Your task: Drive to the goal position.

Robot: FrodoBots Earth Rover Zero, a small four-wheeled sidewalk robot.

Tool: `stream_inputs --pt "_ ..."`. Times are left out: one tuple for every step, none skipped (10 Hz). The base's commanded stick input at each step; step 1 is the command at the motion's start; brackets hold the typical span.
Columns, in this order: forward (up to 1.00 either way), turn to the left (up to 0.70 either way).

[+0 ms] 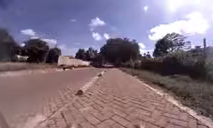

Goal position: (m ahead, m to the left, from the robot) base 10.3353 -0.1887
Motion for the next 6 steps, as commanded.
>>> stream_inputs --pt "1.0 0.0" --pt "1.0 0.0" --pt "1.0 0.0" --pt "1.0 0.0" --pt "1.0 0.0" --pt "1.0 0.0"
